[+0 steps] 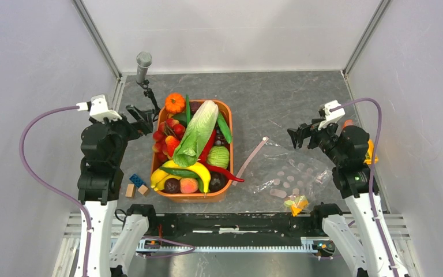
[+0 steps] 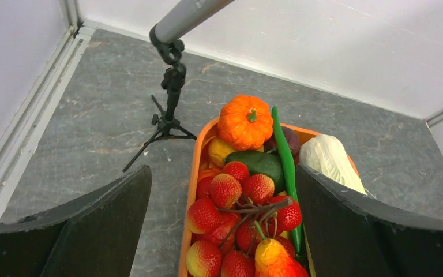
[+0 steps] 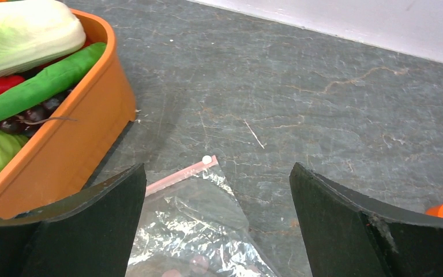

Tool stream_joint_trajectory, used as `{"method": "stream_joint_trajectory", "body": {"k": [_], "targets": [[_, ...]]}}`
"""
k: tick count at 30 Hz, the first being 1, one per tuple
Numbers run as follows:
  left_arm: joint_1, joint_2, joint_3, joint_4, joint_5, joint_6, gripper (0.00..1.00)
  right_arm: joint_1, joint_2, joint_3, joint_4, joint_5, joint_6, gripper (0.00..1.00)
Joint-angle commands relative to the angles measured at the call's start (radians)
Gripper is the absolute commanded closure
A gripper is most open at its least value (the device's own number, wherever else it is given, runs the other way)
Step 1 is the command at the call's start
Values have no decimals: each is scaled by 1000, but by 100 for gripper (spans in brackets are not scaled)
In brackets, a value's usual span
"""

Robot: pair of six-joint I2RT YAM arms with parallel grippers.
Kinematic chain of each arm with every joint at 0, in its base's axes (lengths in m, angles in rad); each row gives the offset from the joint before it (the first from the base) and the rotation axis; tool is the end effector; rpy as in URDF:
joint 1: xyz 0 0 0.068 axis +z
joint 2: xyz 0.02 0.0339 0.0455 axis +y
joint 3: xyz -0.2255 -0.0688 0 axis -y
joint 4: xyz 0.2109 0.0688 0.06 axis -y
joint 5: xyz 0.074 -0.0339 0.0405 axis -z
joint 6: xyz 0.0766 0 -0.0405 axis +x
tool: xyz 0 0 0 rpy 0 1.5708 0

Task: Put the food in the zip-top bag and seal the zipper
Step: Move the bin to the center of the board.

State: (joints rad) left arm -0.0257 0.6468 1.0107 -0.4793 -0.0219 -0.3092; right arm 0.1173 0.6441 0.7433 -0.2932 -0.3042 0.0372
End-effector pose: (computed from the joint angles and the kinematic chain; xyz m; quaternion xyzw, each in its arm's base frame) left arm 0.1654 -0.0026 0.3632 -0.1127 0.7381 -0.1028 0.6572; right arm 0.1839 0.0448 0.3011 -0.1267 0.7589 0.1651 0.6171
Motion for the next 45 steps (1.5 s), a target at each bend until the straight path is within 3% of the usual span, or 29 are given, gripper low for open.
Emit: {"method": "stream_joint_trajectory", "body": {"k": [1,6,9,17,24,28,34,45], "targets": [[0,-68,34,-91,-55,-100,0,2,-32,-7,20,-93,8,2],[0,-196,-30,-70,67,-130,0,2,-81,-26,50,-245,23,2],[0,-257,-45,-97,146,-117,0,3,-128,-39,34,-248,21,2],[0,-288,13,-298,145,-131,0,2,-233,-81,-124,-240,-1,2],[0,-346,-24,-489,79,-195,0,1,-315,-173,-236,-409,16,2],[0,-372,-47,-504,91,-231,0,10,-365,-259,-221,-538,68,2],[0,-379,-80,-504,96,-278,0,24,-419,-314,-195,-583,121,2],[0,-285,-185,-467,131,-303,0,23,-369,-354,-162,-531,106,2]]}}
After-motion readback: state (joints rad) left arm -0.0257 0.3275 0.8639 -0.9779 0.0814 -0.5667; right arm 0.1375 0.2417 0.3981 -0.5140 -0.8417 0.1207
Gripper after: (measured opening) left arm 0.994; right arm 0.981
